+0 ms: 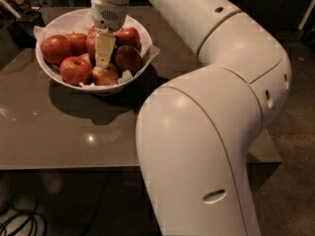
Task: Pick apple from white bowl
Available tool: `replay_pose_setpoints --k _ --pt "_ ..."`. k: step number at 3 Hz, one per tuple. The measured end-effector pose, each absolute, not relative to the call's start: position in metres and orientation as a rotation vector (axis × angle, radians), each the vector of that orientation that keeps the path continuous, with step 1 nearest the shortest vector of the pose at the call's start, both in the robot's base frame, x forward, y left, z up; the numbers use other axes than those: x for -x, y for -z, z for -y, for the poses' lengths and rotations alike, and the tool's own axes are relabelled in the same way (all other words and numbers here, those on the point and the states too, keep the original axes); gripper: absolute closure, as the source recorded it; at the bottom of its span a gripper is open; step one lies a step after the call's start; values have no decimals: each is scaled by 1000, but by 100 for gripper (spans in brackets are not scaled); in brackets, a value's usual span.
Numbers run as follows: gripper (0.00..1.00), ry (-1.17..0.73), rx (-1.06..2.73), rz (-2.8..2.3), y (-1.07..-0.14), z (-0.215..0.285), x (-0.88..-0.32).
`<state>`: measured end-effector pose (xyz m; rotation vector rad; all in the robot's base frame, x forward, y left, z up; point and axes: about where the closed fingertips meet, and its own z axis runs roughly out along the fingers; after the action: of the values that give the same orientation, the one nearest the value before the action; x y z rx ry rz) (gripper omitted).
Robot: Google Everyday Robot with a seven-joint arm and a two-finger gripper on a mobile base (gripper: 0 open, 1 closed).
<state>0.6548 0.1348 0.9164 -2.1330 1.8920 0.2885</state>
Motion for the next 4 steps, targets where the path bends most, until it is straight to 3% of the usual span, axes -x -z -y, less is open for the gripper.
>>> replay_pose_setpoints --k 2,3,4 --pt "89 -288 2129 -1891 -918 -136 -656" --pt "100 -288 2129 -1891 -918 -136 -656" --pt "100 -282 2118 -1881 -919 -140 -659"
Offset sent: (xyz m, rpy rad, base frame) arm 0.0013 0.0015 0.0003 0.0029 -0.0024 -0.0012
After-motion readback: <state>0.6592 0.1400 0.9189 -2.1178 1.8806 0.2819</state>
